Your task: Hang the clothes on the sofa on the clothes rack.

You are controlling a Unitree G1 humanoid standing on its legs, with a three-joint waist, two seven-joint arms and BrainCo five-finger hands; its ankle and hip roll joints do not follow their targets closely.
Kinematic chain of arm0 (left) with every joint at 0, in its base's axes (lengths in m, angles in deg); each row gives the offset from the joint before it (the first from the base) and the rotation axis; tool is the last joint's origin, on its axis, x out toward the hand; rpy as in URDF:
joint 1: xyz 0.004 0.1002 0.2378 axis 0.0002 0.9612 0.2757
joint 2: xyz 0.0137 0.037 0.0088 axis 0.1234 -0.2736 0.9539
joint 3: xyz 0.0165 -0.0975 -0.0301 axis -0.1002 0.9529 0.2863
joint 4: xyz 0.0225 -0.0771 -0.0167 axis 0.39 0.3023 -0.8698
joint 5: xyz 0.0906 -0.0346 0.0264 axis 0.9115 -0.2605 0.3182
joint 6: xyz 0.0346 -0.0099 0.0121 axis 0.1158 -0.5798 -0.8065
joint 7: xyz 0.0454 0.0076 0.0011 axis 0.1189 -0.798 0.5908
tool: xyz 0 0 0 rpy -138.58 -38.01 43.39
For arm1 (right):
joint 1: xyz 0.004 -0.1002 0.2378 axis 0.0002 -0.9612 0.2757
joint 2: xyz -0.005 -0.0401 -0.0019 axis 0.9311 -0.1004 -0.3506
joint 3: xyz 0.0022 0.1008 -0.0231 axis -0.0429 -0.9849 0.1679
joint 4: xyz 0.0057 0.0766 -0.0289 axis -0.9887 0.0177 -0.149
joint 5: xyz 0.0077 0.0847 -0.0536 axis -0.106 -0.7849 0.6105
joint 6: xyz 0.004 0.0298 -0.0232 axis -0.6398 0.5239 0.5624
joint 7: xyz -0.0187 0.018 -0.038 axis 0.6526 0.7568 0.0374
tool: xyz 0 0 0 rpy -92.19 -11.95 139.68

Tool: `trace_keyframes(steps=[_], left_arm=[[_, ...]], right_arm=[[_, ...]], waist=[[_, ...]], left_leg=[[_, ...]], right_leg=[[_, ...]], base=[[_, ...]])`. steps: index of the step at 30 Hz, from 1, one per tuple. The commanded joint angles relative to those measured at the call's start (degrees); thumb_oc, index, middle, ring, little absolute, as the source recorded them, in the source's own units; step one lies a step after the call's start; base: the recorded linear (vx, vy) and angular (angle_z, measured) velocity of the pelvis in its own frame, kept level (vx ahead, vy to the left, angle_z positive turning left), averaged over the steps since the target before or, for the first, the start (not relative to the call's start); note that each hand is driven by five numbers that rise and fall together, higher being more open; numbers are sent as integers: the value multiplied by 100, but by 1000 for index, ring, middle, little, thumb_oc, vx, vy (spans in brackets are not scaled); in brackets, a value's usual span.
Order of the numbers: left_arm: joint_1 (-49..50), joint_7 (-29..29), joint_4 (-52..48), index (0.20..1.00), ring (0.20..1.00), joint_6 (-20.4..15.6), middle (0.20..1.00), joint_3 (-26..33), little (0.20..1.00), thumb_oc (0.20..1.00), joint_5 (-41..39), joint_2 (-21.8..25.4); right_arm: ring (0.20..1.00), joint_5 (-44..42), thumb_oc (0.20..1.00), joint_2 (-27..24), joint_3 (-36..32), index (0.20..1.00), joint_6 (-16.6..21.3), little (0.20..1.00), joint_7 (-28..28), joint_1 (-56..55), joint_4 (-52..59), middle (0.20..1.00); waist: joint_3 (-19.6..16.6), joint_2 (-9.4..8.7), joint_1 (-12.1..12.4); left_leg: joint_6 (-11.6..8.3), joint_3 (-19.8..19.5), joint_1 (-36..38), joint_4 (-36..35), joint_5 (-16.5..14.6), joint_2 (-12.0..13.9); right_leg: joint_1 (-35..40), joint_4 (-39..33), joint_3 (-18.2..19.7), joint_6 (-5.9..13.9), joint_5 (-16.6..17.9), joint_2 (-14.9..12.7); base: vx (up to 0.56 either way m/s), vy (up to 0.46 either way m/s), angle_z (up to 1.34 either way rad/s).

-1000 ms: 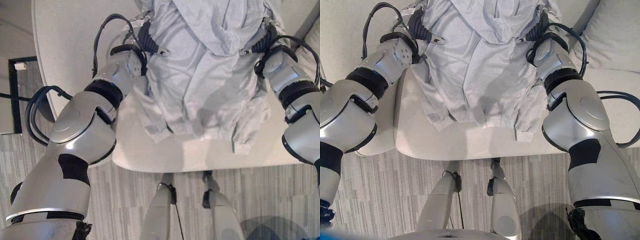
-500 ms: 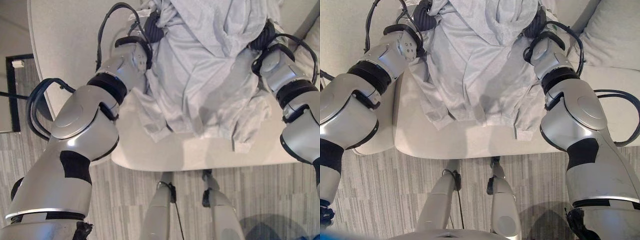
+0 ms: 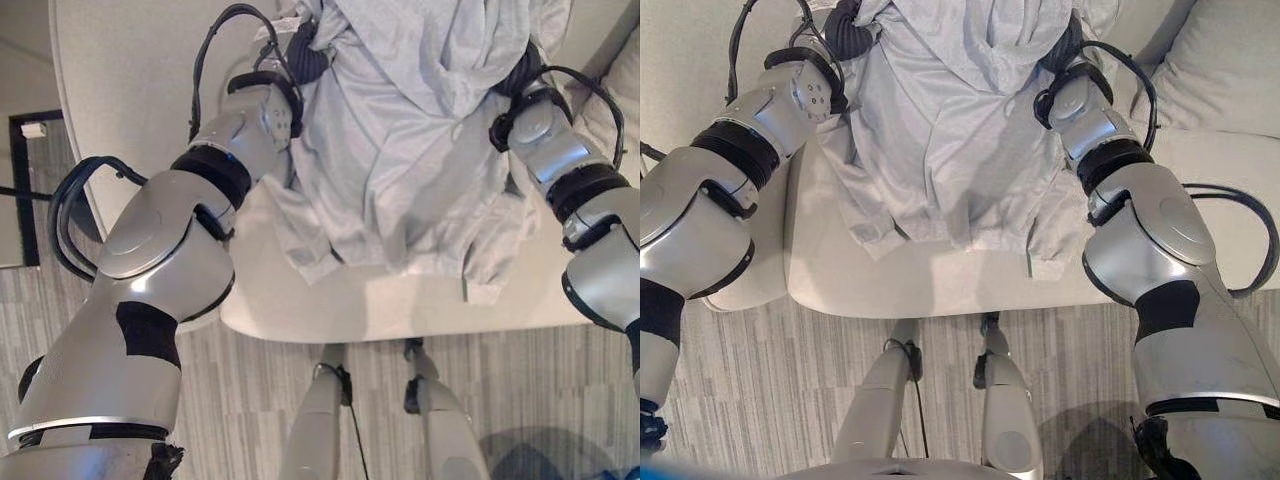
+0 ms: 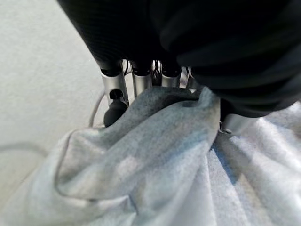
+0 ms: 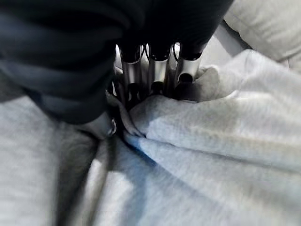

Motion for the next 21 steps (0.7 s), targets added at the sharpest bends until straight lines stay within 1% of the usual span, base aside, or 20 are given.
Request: trace_keyframes(steps=[1, 2, 3, 4, 6, 7, 9, 11, 13, 14, 15, 16, 17, 18, 20, 21], left_arm=[[-825, -472, 203, 200, 200, -256, 200, 182, 200, 200, -58, 225], [-645, -620, -134, 200, 200, -312, 200, 335, 200, 200, -64, 360], [-637, -621, -142, 200, 200, -308, 200, 336, 200, 200, -62, 360], [-427, -803, -585, 200, 200, -356, 200, 453, 200, 200, 100, 559], [-142, -1012, -1025, 200, 200, -390, 200, 699, 200, 200, 201, 701], [100, -1131, -1357, 200, 200, -430, 200, 921, 200, 200, 271, 813], [485, -1353, -1921, 200, 200, -471, 200, 1215, 200, 200, 576, 1015], [943, -1512, -2407, 200, 200, -481, 200, 1613, 200, 200, 760, 1106], [1323, -1659, -2849, 200, 200, -468, 200, 1958, 200, 200, 1000, 1205], [1348, -1659, -2871, 200, 200, -458, 200, 1971, 200, 200, 1010, 1208], [1489, -1716, -3035, 200, 200, -451, 200, 2118, 200, 200, 1100, 1258], [1854, -1884, -3586, 200, 200, -448, 200, 2559, 200, 200, 1374, 1397], [1937, -1885, -3737, 200, 200, -457, 200, 2628, 200, 200, 1415, 1417], [2062, -1923, -3862, 200, 200, -440, 200, 2774, 200, 200, 1457, 1405], [2154, -1983, -4006, 200, 200, -442, 200, 2947, 200, 200, 1519, 1411], [2177, -1980, -4024, 200, 200, -435, 200, 2960, 200, 200, 1524, 1410]], right_arm=[[200, -177, 200, -32, -394, 200, 721, 200, 323, 633, 505, 200], [200, -1, 200, -164, -636, 200, 833, 200, 527, 315, 1108, 200], [200, 6, 200, -167, -642, 200, 826, 200, 534, 299, 1124, 200], [200, 202, 200, -319, -1029, 200, 999, 200, 767, -165, 1967, 200], [200, 592, 200, -441, -1458, 200, 1114, 200, 997, -669, 2797, 200], [200, 828, 200, -508, -1742, 200, 1166, 200, 1113, -1026, 3221, 200], [200, 1281, 200, -580, -2250, 200, 1214, 200, 1272, -1640, 3963, 200], [200, 1760, 200, -604, -2701, 200, 1195, 200, 1367, -2228, 4564, 200], [200, 2207, 200, -582, -3040, 200, 1137, 200, 1462, -2615, 4885, 200], [200, 2218, 200, -579, -3044, 200, 1128, 200, 1464, -2636, 4905, 200], [200, 2368, 200, -594, -3129, 200, 1088, 200, 1482, -2699, 4998, 200], [200, 2783, 200, -643, -3325, 200, 1014, 200, 1534, -2811, 5252, 200], [200, 2839, 200, -656, -3306, 200, 982, 200, 1488, -2853, 5301, 200], [200, 2886, 200, -634, -3392, 200, 968, 200, 1507, -2858, 5356, 200], [200, 3120, 200, -697, -3374, 200, 899, 200, 1535, -2843, 5361, 200], [200, 3128, 200, -695, -3371, 200, 896, 200, 1537, -2854, 5366, 200]], waist=[[461, 52, -60], [440, 65, -79], [436, 64, -77], [390, 68, -89], [325, 82, -100], [284, 83, -98], [189, 89, -93], [103, 67, -92], [-33, 46, -59], [-34, 41, -68], [-103, 22, -51], [-410, -22, 36], [-504, -39, 50], [-625, -38, 77], [-840, -71, 120], [-842, -66, 118]], left_leg=[[-542, 149, 677, -131, -361, -80], [-527, 150, 744, -131, -406, -77], [-527, 150, 747, -131, -407, -77], [-512, 154, 852, -131, -462, -78], [-492, 156, 970, -131, -518, -73], [-489, 153, 1061, -131, -563, -71], [-483, 134, 1250, -131, -657, -46], [-480, 147, 1458, -131, -743, -21], [-482, 156, 1679, -131, -819, -3], [-479, 156, 1671, -131, -787, -14], [-480, 169, 1763, -131, -819, 3], [-499, 201, 2088, -131, -969, 71], [-487, 204, 2138, -131, -946, 59], [-501, 201, 2262, -131, -1021, 83], [-493, 181, 2410, -131, -1026, 88], [-494, 180, 2420, -131, -1032, 89]], right_leg=[[-465, -338, 267, 481, 889, 97], [-385, -338, 287, 481, 846, 98], [-381, -338, 287, 481, 845, 98], [-271, -338, 292, 484, 807, 96], [-137, -338, 294, 471, 750, 95], [-33, -338, 282, 467, 707, 91], [174, -338, 260, 470, 630, 74], [391, -338, 244, 457, 554, 69], [624, -338, 201, 452, 485, 56], [618, -338, 199, 449, 507, 44], [718, -338, 184, 448, 479, 36], [1036, -338, 138, 437, 313, 26], [1100, -338, 110, 423, 316, -6], [1228, -338, 104, 419, 224, 11], [1381, -338, 69, 403, 179, -1], [1392, -338, 67, 403, 172, -1]], base=[[0, 0, 0], [0, 0, 0], [2, -4, -3], [2, -3, -6], [10, -6, -3], [41, -36, 2], [48, -34, 9], [61, -40, 11], [52, -34, 8], [29, -15, 10], [123, -39, 7], [164, -49, 2], [210, -62, -3], [134, -36, 0], [95, -26, 15], [99, -40, 25]])
